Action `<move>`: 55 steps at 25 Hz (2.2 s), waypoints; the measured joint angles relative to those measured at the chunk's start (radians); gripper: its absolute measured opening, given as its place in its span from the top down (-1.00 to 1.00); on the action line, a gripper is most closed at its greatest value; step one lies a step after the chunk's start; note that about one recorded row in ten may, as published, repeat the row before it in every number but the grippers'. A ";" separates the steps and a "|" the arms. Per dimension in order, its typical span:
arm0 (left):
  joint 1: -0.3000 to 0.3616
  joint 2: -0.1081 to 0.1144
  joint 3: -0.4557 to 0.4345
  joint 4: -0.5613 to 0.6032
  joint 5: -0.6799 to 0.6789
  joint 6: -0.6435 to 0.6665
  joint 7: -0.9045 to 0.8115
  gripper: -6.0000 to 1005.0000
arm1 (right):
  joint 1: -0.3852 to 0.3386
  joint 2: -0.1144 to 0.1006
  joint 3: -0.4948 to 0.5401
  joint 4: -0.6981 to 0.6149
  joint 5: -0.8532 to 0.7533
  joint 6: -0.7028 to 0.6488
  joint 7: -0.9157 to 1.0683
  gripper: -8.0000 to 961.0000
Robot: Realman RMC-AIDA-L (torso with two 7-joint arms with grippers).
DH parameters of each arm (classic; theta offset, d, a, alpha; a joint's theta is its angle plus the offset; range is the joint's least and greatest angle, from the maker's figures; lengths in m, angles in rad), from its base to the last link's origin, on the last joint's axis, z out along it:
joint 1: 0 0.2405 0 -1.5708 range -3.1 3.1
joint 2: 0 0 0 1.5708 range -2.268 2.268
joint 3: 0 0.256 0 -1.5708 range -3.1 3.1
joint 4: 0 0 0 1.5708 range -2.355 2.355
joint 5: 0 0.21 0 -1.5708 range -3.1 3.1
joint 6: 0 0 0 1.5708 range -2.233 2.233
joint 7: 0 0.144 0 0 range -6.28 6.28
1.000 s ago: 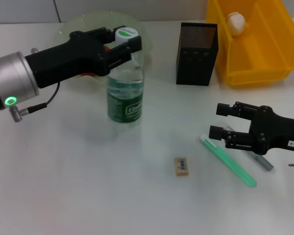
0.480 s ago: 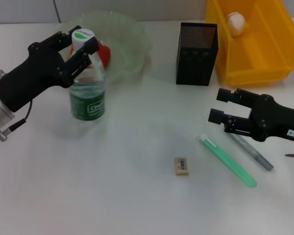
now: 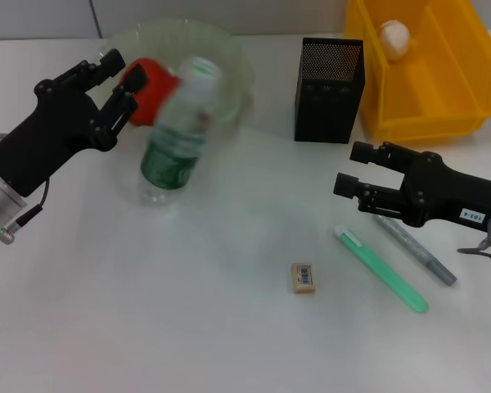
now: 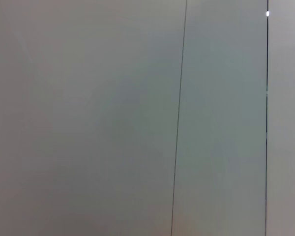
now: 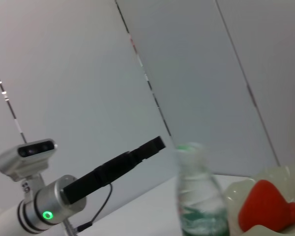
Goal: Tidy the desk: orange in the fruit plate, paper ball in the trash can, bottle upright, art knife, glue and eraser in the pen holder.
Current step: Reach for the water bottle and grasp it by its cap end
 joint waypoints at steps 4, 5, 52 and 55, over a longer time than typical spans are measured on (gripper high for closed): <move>-0.013 -0.003 -0.001 -0.022 -0.002 0.002 0.015 0.42 | 0.008 0.001 0.006 0.032 0.028 0.008 -0.022 -0.64; -0.013 -0.003 -0.001 -0.022 -0.002 0.002 0.015 0.49 | 0.008 0.001 0.006 0.032 0.028 0.008 -0.022 -0.64; -0.433 -0.005 0.565 0.819 1.387 -0.338 -1.857 -0.44 | -0.201 -0.043 0.124 -0.029 -0.061 0.024 -0.086 -0.64; -0.430 -0.006 0.587 0.788 1.437 -0.398 -1.893 -0.44 | -0.198 -0.042 0.124 -0.022 -0.061 0.024 -0.088 -0.64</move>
